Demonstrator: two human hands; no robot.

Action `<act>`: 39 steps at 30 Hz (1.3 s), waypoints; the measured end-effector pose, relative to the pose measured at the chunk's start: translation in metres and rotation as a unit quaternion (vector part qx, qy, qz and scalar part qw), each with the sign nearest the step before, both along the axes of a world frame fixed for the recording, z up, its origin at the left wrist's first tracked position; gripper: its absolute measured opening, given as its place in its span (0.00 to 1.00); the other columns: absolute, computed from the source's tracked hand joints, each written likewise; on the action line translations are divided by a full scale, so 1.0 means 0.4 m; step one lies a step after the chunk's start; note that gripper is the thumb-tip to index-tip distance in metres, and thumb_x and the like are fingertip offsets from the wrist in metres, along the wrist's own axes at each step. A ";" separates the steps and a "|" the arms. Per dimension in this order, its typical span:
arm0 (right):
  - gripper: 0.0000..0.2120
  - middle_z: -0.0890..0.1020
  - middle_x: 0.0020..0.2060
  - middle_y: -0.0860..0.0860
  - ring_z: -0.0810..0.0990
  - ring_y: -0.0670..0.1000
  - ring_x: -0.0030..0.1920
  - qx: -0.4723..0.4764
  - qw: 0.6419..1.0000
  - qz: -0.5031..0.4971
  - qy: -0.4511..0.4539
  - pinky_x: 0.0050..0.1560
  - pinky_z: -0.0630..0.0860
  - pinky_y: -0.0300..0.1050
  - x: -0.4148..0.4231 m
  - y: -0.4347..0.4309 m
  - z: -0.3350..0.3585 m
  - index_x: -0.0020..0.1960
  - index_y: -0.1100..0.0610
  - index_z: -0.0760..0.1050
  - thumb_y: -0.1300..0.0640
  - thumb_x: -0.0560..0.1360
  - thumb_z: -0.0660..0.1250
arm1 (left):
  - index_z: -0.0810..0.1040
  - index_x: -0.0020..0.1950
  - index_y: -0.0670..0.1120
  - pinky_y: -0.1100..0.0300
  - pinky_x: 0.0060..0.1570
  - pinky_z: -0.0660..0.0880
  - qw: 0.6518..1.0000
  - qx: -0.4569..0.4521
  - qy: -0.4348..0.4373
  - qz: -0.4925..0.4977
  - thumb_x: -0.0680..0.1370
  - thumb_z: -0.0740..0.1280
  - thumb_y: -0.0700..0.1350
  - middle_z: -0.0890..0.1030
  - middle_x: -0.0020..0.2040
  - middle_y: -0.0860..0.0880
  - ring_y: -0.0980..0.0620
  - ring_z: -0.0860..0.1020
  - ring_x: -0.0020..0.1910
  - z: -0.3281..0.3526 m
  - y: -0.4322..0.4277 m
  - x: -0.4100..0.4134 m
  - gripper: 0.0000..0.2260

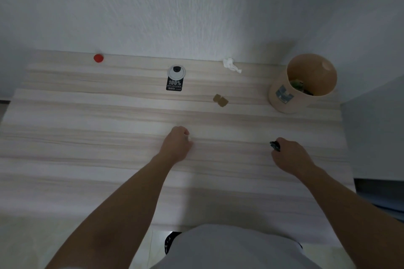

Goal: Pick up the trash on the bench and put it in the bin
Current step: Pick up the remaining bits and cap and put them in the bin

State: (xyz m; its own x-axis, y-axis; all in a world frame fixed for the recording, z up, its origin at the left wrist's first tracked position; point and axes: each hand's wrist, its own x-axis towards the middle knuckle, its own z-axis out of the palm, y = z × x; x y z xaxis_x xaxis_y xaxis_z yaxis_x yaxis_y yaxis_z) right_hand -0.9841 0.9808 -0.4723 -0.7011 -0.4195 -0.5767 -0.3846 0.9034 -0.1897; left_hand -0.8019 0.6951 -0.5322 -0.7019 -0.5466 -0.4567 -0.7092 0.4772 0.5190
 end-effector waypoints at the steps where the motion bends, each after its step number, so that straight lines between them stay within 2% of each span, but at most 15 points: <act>1: 0.05 0.73 0.34 0.53 0.72 0.54 0.34 -0.001 1.000 -0.001 0.000 0.32 0.65 0.46 -0.003 0.001 0.001 0.45 0.58 0.68 0.56 0.76 0.59 | 0.74 0.51 0.46 0.56 0.50 0.71 1.000 -0.006 -0.007 -0.011 0.73 0.68 0.44 0.72 0.51 0.47 0.46 0.74 0.48 -0.002 0.000 -0.002 0.08; 5: 0.05 0.73 0.34 0.53 0.72 0.52 0.34 -0.003 1.000 -0.006 -0.003 0.32 0.65 0.45 -0.019 0.010 0.002 0.45 0.58 0.68 0.56 0.76 0.59 | 0.72 0.44 0.47 0.52 0.49 0.72 0.999 -0.036 -0.006 -0.035 0.75 0.67 0.44 0.74 0.48 0.45 0.43 0.75 0.46 -0.008 0.005 0.000 0.05; 13: 0.05 0.74 0.33 0.54 0.72 0.52 0.33 -0.004 1.000 -0.005 -0.004 0.30 0.64 0.45 -0.034 0.004 0.000 0.43 0.58 0.67 0.57 0.76 0.59 | 0.68 0.42 0.46 0.55 0.43 0.67 0.997 -0.041 -0.035 -0.048 0.78 0.61 0.44 0.74 0.45 0.44 0.43 0.74 0.44 0.005 -0.003 -0.008 0.06; 18: 0.04 0.74 0.34 0.54 0.72 0.53 0.33 -0.027 0.999 -0.017 -0.015 0.31 0.66 0.45 -0.029 -0.029 0.011 0.47 0.59 0.69 0.57 0.77 0.60 | 0.67 0.42 0.44 0.55 0.41 0.63 0.999 -0.018 0.014 -0.023 0.80 0.60 0.42 0.72 0.42 0.45 0.45 0.70 0.42 0.037 -0.018 -0.029 0.07; 23: 0.04 0.76 0.36 0.56 0.73 0.53 0.34 -0.056 0.998 -0.018 -0.031 0.31 0.65 0.45 -0.022 -0.076 0.022 0.49 0.59 0.69 0.59 0.77 0.59 | 0.65 0.43 0.44 0.55 0.35 0.62 0.998 0.002 0.069 -0.008 0.81 0.59 0.41 0.71 0.38 0.47 0.49 0.68 0.36 0.081 -0.042 -0.055 0.08; 29: 0.04 0.76 0.39 0.55 0.74 0.54 0.37 -0.088 0.995 -0.018 -0.032 0.34 0.68 0.47 -0.025 -0.142 0.022 0.51 0.57 0.68 0.59 0.77 0.59 | 0.64 0.44 0.44 0.55 0.32 0.67 0.996 0.020 0.090 -0.011 0.81 0.57 0.42 0.74 0.39 0.43 0.49 0.69 0.34 0.107 -0.077 -0.071 0.06; 32: 0.06 0.78 0.40 0.55 0.75 0.54 0.38 -0.098 0.995 -0.005 -0.014 0.36 0.70 0.48 -0.032 -0.180 0.014 0.52 0.57 0.69 0.55 0.79 0.59 | 0.66 0.45 0.46 0.55 0.31 0.67 0.994 0.033 0.104 -0.026 0.80 0.56 0.38 0.75 0.39 0.44 0.49 0.70 0.34 0.113 -0.099 -0.074 0.05; 36: 0.08 0.78 0.41 0.54 0.76 0.54 0.39 -0.098 0.995 0.012 0.001 0.37 0.72 0.48 -0.043 -0.236 0.001 0.51 0.56 0.68 0.51 0.79 0.61 | 0.73 0.54 0.47 0.59 0.37 0.68 0.995 0.022 0.098 -0.025 0.81 0.54 0.40 0.77 0.45 0.47 0.51 0.74 0.41 0.111 -0.126 -0.086 0.09; 39: 0.09 0.79 0.42 0.54 0.76 0.54 0.40 -0.098 0.995 0.015 0.006 0.37 0.72 0.47 -0.056 -0.278 -0.010 0.52 0.56 0.69 0.50 0.78 0.61 | 0.76 0.53 0.45 0.61 0.46 0.68 0.994 0.012 0.100 -0.033 0.81 0.56 0.39 0.77 0.48 0.49 0.52 0.74 0.46 0.109 -0.141 -0.100 0.10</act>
